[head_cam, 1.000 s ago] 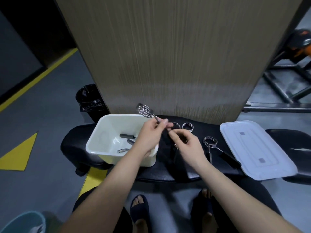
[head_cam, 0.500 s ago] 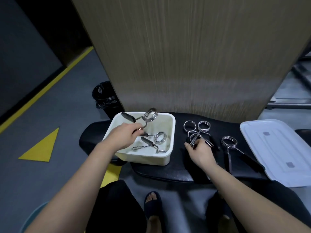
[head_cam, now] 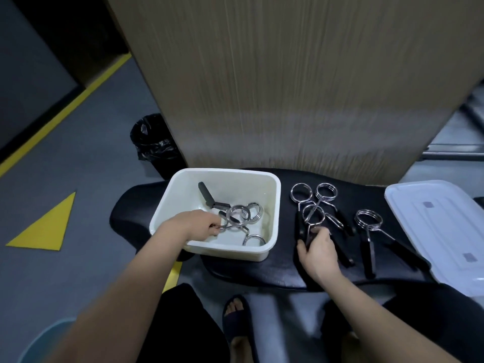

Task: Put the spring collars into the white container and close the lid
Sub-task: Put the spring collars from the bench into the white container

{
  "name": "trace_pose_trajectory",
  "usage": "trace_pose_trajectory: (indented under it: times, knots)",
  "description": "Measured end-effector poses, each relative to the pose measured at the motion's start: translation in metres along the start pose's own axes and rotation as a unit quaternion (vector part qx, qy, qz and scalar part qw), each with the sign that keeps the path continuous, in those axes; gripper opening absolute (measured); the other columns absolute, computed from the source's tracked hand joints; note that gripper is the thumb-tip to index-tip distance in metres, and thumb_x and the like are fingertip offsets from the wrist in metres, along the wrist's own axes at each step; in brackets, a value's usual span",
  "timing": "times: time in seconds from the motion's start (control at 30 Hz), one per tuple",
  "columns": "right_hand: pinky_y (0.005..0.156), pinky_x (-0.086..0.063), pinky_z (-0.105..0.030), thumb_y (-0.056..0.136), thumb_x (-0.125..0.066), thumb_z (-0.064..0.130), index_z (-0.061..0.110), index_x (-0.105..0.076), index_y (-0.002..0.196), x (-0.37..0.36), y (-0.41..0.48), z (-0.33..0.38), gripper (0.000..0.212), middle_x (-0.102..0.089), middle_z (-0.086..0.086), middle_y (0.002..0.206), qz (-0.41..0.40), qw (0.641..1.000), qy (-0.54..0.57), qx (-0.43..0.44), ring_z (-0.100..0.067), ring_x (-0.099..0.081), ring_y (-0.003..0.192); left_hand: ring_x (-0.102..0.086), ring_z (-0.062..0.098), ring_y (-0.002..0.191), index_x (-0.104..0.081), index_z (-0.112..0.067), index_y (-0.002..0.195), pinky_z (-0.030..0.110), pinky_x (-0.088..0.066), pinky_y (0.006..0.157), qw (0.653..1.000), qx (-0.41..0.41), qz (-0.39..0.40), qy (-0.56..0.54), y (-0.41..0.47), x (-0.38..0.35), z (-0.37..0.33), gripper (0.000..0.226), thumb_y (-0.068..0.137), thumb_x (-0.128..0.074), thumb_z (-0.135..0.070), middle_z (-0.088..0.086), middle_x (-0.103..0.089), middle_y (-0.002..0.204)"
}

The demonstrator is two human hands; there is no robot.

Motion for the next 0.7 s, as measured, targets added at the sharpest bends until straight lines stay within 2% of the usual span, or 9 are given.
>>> trace_pose_trajectory:
  times: [0.07,0.13,0.2,0.3,0.4,0.47,0.53,0.7]
  knots:
    - [0.091,-0.046,-0.045,0.083,-0.069,0.022,0.001,-0.048,0.119,-0.001,0.001,0.000,0.047,-0.058,-0.020,0.115,0.006,1.000,0.002,-0.007,-0.041,-0.056,0.107,-0.060,0.020,0.097,-0.061,-0.024,0.096,0.039,-0.049,0.091,0.999,-0.003,0.032,-0.024,0.000,-0.010,0.004,0.015,0.099,-0.050,-0.034,-0.007,-0.067,0.108]
    - [0.093,-0.043,-0.046,0.084,-0.068,0.024,0.002,-0.049,0.120,-0.003,0.000,-0.001,0.046,-0.056,-0.020,0.118,0.009,1.000,-0.015,-0.004,-0.041,-0.054,0.110,-0.060,0.021,0.099,-0.062,-0.023,0.098,0.038,-0.047,0.092,0.998,-0.003,0.052,-0.034,-0.001,-0.014,0.005,0.017,0.099,-0.050,-0.034,-0.006,-0.067,0.109]
    - [0.094,-0.041,-0.046,0.086,-0.066,0.027,0.003,-0.049,0.121,-0.004,0.000,-0.002,0.045,-0.054,-0.020,0.120,0.015,0.999,-0.036,-0.004,-0.042,-0.052,0.112,-0.059,0.021,0.096,-0.062,-0.020,0.099,0.035,-0.045,0.086,0.998,0.006,0.060,-0.033,0.000,-0.014,0.006,0.021,0.099,-0.050,-0.038,-0.005,-0.065,0.104]
    - [0.094,-0.041,-0.045,0.088,-0.065,0.032,0.005,-0.048,0.121,-0.004,0.002,-0.002,0.046,-0.052,-0.019,0.122,0.036,0.998,-0.043,-0.008,-0.041,-0.050,0.114,-0.053,0.021,0.091,-0.051,-0.023,0.086,0.034,-0.040,0.081,0.996,0.044,0.080,-0.020,0.000,-0.012,0.007,0.031,0.098,-0.048,-0.051,-0.005,-0.057,0.092]
    - [0.097,-0.040,-0.043,0.089,-0.065,0.037,0.005,-0.047,0.122,-0.003,0.004,-0.003,0.049,-0.050,-0.018,0.124,0.056,0.998,-0.032,-0.004,-0.038,-0.049,0.116,-0.056,0.023,0.103,-0.058,-0.021,0.100,0.035,-0.042,0.092,0.993,0.072,0.098,-0.004,0.000,-0.011,0.011,0.027,0.101,-0.044,-0.044,0.000,-0.062,0.111]
    - [0.100,-0.038,-0.041,0.089,-0.065,0.040,0.005,-0.047,0.124,-0.002,0.006,-0.004,0.052,-0.049,-0.017,0.125,0.069,0.997,-0.024,-0.001,-0.036,-0.048,0.118,-0.056,0.023,0.104,-0.064,-0.017,0.111,0.032,-0.042,0.089,0.992,0.087,0.089,0.009,0.001,-0.011,0.013,0.029,0.100,-0.049,-0.039,0.002,-0.064,0.117]
    - [0.101,-0.037,-0.039,0.089,-0.066,0.041,0.004,-0.046,0.125,-0.001,0.007,-0.005,0.055,-0.049,-0.016,0.126,0.078,0.997,-0.015,0.000,-0.035,-0.047,0.119,-0.055,0.021,0.099,-0.068,-0.015,0.112,0.029,-0.042,0.086,0.992,0.101,0.073,0.018,0.003,-0.012,0.015,0.028,0.097,-0.056,-0.036,0.002,-0.064,0.111]
    - [0.100,-0.038,-0.037,0.086,-0.068,0.045,0.005,-0.047,0.122,0.001,0.007,-0.006,0.058,-0.050,-0.013,0.120,0.085,0.996,0.013,0.000,-0.032,-0.049,0.115,-0.061,0.021,0.111,-0.070,-0.024,0.116,0.033,-0.049,0.094,0.993,0.114,0.034,0.002,0.002,-0.013,0.018,0.030,0.089,-0.069,-0.037,-0.001,-0.066,0.122]
Point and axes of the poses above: each hand's wrist, its own y-axis towards the middle knuckle, its own x-axis out of the back of the hand, z = x × y, the point moved 5 cm from there along y, towards the middle knuckle
